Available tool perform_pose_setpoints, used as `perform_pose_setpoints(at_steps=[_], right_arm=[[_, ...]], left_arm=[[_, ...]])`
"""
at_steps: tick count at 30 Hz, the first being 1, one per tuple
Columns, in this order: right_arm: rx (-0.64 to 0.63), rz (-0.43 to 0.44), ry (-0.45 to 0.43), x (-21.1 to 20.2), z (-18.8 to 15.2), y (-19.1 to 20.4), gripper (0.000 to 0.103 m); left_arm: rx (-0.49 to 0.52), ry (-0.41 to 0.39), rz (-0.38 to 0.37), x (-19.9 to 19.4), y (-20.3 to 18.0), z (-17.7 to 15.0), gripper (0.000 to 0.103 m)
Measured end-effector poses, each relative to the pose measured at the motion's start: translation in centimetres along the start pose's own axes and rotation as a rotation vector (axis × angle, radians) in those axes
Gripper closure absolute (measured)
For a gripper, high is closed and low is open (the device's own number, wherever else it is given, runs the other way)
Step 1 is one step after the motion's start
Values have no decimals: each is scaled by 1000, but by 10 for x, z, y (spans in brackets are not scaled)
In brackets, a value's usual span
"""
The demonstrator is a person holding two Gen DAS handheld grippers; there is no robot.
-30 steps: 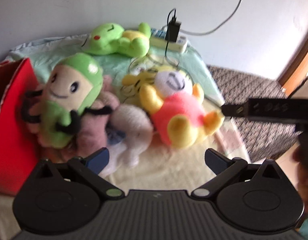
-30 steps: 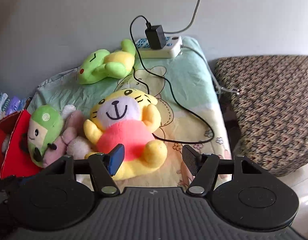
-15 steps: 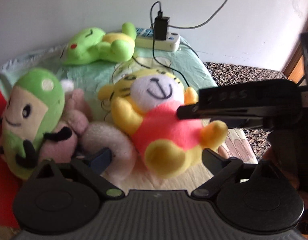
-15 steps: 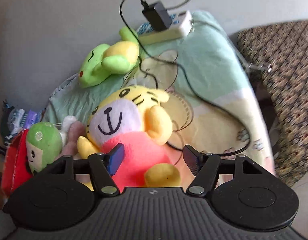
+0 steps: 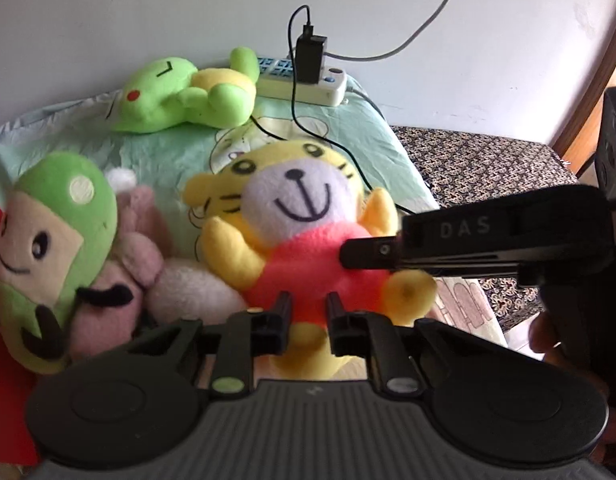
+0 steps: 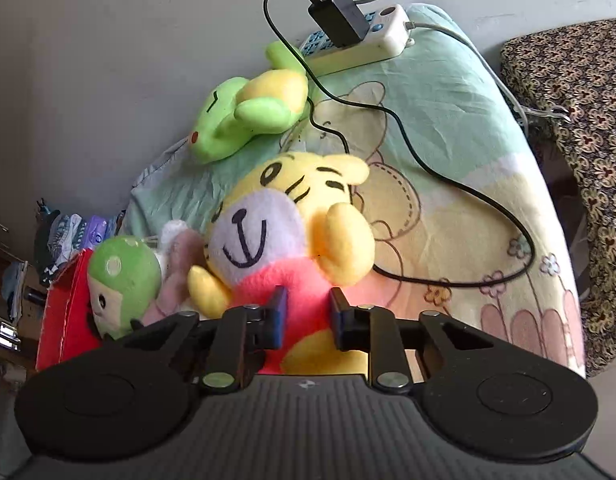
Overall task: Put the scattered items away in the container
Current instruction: 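Move the right gripper toward the yellow tiger plush with red belly, then close the right gripper on the tiger plush and lift it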
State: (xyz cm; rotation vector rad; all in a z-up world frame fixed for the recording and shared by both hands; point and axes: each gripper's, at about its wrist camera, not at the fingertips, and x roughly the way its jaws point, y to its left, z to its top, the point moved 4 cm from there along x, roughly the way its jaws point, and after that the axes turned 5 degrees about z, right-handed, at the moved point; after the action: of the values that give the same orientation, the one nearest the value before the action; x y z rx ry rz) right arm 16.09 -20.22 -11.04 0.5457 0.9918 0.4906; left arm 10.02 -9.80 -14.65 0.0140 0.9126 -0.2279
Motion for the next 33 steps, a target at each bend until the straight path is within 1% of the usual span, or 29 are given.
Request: perform_pose_setpoints(at_steps=[2, 5, 9, 10, 11, 12, 14, 15, 17, 18, 19, 20, 21, 22, 23, 24, 25, 26, 27, 28, 29, 33], right_arm=[[17, 13, -2, -7, -4, -1, 83], [45, 26, -5, -19, -11, 1, 85], [55, 70, -1, -41, -29, 11, 91], [55, 78, 3, -46, -34, 13, 93], [50, 70, 8, -49, -39, 16, 98], [49, 52, 14, -53, -45, 17, 100], [53, 49, 29, -57, -57, 16, 103], [56, 41, 30, -58, -62, 14, 103], [64, -23, -7, -59, -66, 6, 102], [80, -40, -15, -59, -66, 0, 98], [113, -36, -23, -60, -66, -5, 96], [159, -11, -35, -63, -66, -10, 88], [189, 10, -46, -66, -65, -13, 73], [198, 16, -63, -68, -64, -13, 67], [190, 6, -80, -70, -63, -11, 53], [177, -13, -91, -70, -61, -10, 43], [166, -37, -98, -70, -60, -9, 41], [166, -58, -100, -68, -59, -10, 40], [177, -65, -98, -67, -59, -12, 40], [192, -60, -92, -64, -59, -15, 40], [208, -49, -82, -61, -60, -18, 40], [207, -56, -64, -48, -58, -19, 41]], left_arm=[[-3, 2, -17, -5, 1, -4, 92], [-6, -4, -63, -20, 1, -11, 93], [10, -30, -167, -49, -1, -26, 95], [17, -33, -182, -54, -2, -32, 96], [22, -32, -186, -59, -2, -38, 96], [21, -28, -194, -62, -1, -45, 97], [8, -11, -230, -67, 3, -59, 98], [-3, 2, -251, -67, 5, -66, 98], [-29, 19, -293, -66, 8, -76, 97], [-37, 16, -301, -67, 10, -78, 97], [-40, 6, -298, -67, 11, -79, 94], [-40, -3, -285, -67, 12, -79, 80], [-40, -12, -268, -66, 13, -79, 68], [-41, -20, -252, -65, 15, -78, 49], [-40, -27, -240, -63, 16, -77, 41], [-34, -32, -232, -62, 16, -76, 38], [-27, -35, -228, -61, 15, -75, 34], [-19, -38, -224, -60, 15, -74, 28], [-11, -41, -218, -59, 14, -73, 25], [-5, -47, -213, -57, 13, -71, 19], [-1, -52, -209, -54, 13, -70, 15], [-25, -40, -216, -39, 15, -62, 14]])
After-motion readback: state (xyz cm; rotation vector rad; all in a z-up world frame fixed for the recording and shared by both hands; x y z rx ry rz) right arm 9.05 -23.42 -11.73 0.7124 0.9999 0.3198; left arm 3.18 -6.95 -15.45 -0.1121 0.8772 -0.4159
